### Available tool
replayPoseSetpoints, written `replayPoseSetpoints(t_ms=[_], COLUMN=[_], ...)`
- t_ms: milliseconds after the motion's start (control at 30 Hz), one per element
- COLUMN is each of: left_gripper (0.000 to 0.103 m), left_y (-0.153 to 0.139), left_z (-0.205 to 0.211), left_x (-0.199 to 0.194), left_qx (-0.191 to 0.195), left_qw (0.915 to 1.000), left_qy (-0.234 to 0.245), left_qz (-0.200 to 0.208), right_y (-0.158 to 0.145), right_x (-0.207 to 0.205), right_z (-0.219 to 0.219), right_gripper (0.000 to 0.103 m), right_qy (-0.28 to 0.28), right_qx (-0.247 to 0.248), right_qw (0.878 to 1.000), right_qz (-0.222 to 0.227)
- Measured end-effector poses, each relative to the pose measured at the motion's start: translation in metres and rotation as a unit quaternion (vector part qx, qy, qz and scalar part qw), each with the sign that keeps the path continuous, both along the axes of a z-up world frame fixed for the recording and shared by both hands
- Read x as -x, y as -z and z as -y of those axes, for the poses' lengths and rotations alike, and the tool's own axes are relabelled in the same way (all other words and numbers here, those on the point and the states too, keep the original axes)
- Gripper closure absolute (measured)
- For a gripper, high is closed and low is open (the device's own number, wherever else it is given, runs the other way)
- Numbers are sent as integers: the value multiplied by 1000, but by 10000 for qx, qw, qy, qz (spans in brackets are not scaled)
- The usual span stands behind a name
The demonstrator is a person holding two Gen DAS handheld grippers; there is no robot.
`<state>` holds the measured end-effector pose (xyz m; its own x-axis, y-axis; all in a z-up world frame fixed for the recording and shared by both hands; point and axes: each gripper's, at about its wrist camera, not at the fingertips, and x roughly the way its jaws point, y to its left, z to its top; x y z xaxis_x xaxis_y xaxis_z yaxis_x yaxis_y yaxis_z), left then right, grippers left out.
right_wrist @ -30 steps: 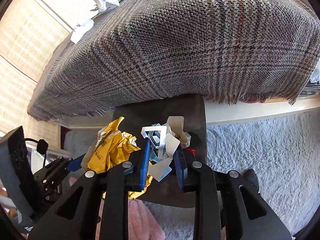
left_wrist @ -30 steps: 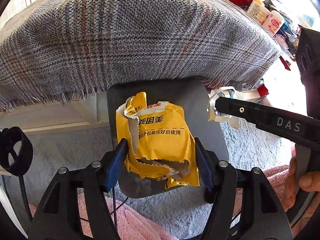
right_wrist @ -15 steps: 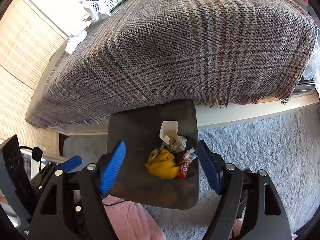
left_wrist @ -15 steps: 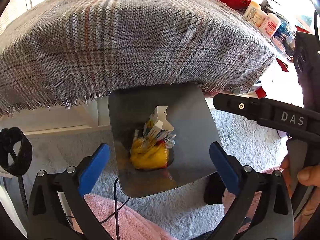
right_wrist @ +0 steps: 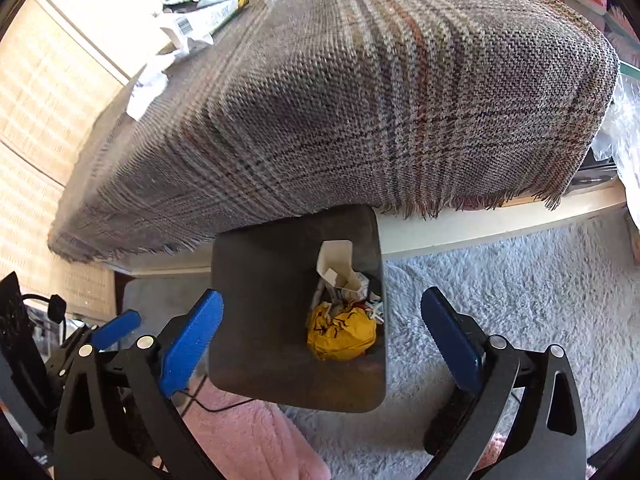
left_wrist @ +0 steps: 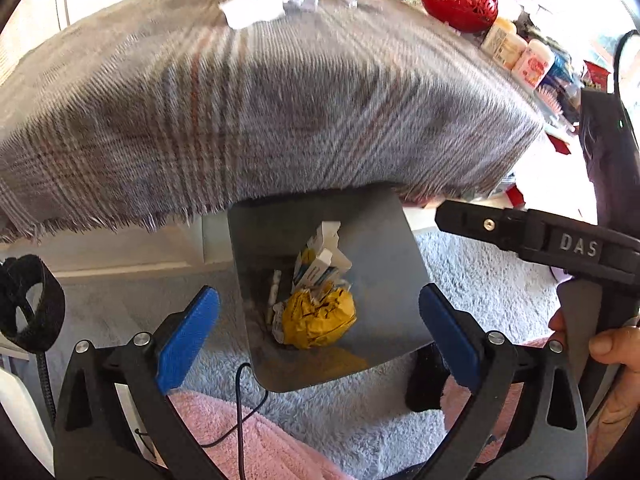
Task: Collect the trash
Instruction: 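Raise both open tools back over the table trash, then grasp the torn white paper strip with the left tool while the right tool grasps the round pink-printed lid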
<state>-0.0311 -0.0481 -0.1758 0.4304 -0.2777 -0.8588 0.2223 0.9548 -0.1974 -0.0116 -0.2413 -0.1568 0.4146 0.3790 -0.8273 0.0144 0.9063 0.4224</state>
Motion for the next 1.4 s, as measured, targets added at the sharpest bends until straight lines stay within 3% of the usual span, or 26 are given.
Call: replayPoseSetpoints(t_ms=[267,500,700,1000,1233,1400], left_gripper=[8,9,25,33,52,62], left_y=[-36,-68,-79,-79,-69,-64], left_z=[-9,-13,-11,-5,2,8], left_x=[-24,-64,-110,-171,-199,-212], left_qx=[179,149,-19,-227,-246,-320], left_qw=[9992,9981,9989,9988,9990,9988], left_qy=[-84,-130,-77,-57,27,130], left_qz=[342,591,471,428,366,339], right_y=[-48,-79,-98,-110,-106,-93], right_x=[-9,-44,-93,-177,-234,-263], right_z=[20,25,27,36,42,32], right_gripper=[3,3,3,5,20,27], right_qy=[272,295,231,376,545,513], right_qx=[-177,330,684,633,382,466], right_qw=[9984,9973,9957,9956,9965,9969], right_qz=[459,590,573,574,515,372])
